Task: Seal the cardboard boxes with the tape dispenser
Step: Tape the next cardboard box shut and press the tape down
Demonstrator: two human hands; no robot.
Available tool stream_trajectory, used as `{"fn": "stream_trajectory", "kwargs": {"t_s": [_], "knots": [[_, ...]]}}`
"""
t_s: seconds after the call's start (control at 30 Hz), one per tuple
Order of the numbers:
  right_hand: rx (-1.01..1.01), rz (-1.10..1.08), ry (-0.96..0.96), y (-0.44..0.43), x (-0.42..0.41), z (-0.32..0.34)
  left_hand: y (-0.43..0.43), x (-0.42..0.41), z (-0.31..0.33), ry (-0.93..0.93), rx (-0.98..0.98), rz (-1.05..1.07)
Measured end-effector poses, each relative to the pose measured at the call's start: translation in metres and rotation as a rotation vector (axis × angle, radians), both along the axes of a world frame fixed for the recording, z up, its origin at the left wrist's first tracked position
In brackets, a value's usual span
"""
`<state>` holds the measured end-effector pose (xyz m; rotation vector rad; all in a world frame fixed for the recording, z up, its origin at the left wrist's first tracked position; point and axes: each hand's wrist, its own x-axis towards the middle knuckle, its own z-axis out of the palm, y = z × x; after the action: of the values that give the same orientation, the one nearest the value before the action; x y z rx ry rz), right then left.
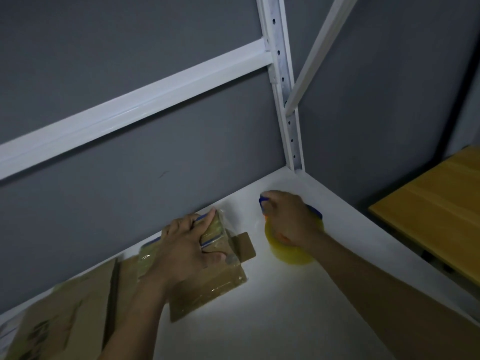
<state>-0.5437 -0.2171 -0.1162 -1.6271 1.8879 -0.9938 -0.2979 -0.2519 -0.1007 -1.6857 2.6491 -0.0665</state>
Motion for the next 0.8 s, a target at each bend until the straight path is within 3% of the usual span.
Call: {"fn": "stream_trajectory", "kwargs": {"t_s": [0.1,0.27,0.37,0.47,0.8], "knots": [[0.052,0.120,-0.223,-0.008,0.041,0.002,0.002,0.000,0.001,-0.027,-0.009,-0.011],[0.533,0.136,-1.078,-0.029,0.060,-0.004,0.002,0.001,0.000,0.003,-0.014,-0.020],[0.498,0.069,-1.395,-0.035,0.057,-0.005,0.002,0.001,0.000,0.015,-0.010,-0.028],[0.387,-0.020,-1.385,-0.038,0.056,-0.007,0.002,0.001,0.001,0.011,0.001,-0.031],[0.313,-0.097,-0.832,-0.016,0.093,-0.041,0.004,0.002,0.001,0.046,-0.006,-0.043]]}}
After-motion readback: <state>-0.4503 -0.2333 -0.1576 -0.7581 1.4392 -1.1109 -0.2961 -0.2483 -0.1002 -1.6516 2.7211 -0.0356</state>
